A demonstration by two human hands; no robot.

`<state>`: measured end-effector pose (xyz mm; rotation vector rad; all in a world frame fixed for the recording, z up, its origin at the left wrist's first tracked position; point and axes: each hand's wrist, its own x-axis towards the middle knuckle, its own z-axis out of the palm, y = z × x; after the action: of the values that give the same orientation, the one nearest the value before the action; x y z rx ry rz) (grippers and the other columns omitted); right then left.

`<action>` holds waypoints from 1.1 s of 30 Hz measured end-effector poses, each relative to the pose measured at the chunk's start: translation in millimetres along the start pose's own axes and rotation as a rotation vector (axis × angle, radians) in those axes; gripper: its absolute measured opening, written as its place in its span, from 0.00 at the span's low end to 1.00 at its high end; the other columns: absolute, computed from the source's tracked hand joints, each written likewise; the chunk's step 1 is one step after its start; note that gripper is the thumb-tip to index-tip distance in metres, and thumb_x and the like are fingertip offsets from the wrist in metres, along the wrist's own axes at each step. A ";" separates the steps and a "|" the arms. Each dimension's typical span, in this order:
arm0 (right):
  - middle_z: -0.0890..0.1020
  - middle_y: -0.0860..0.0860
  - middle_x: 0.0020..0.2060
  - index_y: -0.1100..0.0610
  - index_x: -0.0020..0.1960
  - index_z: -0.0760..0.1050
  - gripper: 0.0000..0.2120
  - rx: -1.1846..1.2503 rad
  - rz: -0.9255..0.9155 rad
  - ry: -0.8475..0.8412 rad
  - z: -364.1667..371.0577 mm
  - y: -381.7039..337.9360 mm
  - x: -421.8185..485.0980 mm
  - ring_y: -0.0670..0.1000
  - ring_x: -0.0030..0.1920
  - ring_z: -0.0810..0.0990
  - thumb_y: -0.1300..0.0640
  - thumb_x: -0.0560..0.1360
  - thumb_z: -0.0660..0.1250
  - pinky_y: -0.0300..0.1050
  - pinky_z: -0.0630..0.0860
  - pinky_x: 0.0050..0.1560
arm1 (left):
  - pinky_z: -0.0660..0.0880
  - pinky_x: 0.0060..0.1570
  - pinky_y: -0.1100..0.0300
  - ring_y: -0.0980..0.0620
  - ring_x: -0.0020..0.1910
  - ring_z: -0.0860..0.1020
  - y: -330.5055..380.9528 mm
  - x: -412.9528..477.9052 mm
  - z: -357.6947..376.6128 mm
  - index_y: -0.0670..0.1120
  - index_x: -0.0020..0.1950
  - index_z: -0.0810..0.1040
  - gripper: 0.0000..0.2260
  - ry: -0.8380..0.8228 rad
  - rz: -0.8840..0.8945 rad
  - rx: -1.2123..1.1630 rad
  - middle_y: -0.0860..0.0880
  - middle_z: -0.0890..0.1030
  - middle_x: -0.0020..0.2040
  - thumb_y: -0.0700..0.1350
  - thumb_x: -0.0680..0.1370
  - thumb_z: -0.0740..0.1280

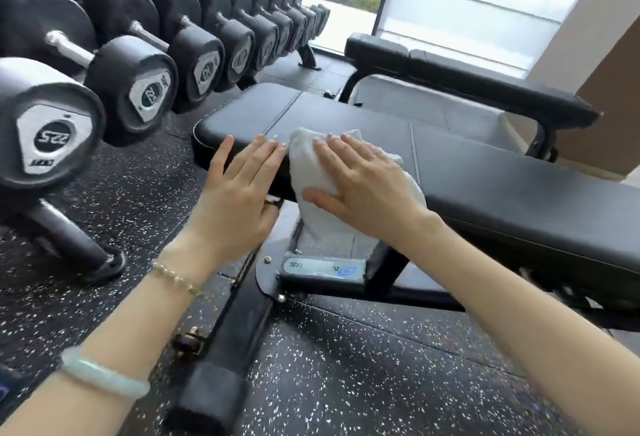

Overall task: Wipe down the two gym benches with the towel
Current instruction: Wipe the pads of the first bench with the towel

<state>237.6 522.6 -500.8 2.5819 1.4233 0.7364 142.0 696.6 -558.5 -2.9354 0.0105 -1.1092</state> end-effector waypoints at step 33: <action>0.80 0.60 0.56 0.56 0.65 0.75 0.33 -0.106 0.177 0.281 22.5 -18.3 -8.4 0.63 0.59 0.78 0.33 0.72 0.54 0.58 0.76 0.53 | 0.34 0.71 0.51 0.52 0.76 0.48 26.4 -15.5 2.7 0.42 0.77 0.53 0.38 -0.046 -0.203 -0.049 0.47 0.54 0.77 0.46 0.68 0.61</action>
<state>230.1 529.1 -529.4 2.6255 1.1888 1.2065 132.1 670.3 -571.0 -3.0603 -0.2706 -1.0761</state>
